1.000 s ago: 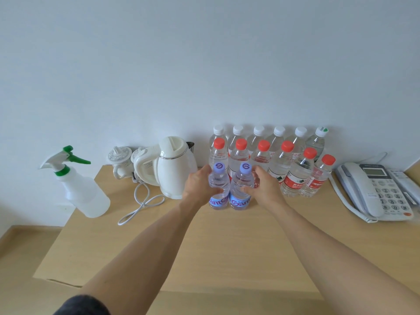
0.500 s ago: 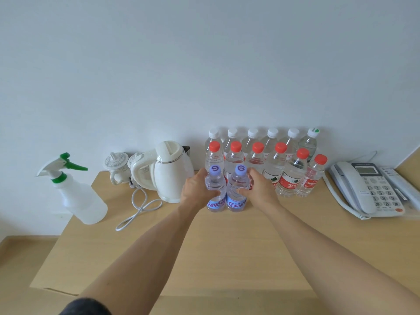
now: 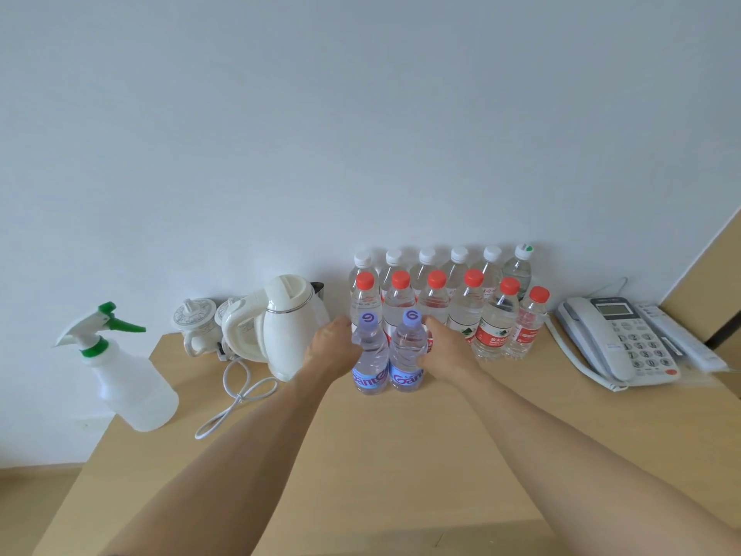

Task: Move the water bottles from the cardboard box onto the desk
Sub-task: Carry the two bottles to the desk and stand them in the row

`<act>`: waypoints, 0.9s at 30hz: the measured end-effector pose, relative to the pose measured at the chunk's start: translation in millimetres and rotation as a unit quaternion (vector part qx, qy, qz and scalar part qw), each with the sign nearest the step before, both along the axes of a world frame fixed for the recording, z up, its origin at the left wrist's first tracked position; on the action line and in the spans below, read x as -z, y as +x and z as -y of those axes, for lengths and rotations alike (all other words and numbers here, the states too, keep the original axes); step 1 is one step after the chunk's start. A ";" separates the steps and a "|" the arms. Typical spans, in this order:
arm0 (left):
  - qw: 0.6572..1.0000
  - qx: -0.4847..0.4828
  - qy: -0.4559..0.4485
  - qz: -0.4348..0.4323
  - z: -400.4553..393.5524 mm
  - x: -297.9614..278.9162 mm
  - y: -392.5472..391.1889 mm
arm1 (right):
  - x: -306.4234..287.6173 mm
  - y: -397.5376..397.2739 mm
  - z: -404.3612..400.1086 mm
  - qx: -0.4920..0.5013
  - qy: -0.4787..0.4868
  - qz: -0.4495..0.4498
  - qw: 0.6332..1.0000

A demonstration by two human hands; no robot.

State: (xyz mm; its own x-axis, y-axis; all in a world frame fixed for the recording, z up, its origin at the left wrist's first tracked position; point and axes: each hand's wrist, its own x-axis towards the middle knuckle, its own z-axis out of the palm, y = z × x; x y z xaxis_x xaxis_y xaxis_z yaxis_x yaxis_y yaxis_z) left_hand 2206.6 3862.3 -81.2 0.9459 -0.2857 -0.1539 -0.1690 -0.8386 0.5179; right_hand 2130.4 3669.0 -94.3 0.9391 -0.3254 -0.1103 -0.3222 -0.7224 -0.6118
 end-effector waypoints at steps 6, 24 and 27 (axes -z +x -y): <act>0.998 0.001 -0.023 0.055 3.3 -39.3 17.2 | -15.1 0.3 2.1 0.012 -0.014 0.006 1.000; 0.975 0.132 0.044 0.176 58.6 -88.4 24.4 | -56.5 -31.2 36.4 0.106 -0.051 0.051 0.992; 0.965 0.163 0.057 0.196 76.8 -91.1 18.7 | -63.9 -46.0 44.3 0.138 -0.056 0.049 0.988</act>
State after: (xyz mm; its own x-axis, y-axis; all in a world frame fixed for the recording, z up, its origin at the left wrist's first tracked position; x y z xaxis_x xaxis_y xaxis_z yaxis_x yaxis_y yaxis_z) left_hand 2225.4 3785.5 9.9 0.8007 -0.5800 0.1500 -0.5976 -0.7556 0.2681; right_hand 2084.4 3624.6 -30.3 0.8169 -0.5761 0.0275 -0.4604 -0.6800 -0.5707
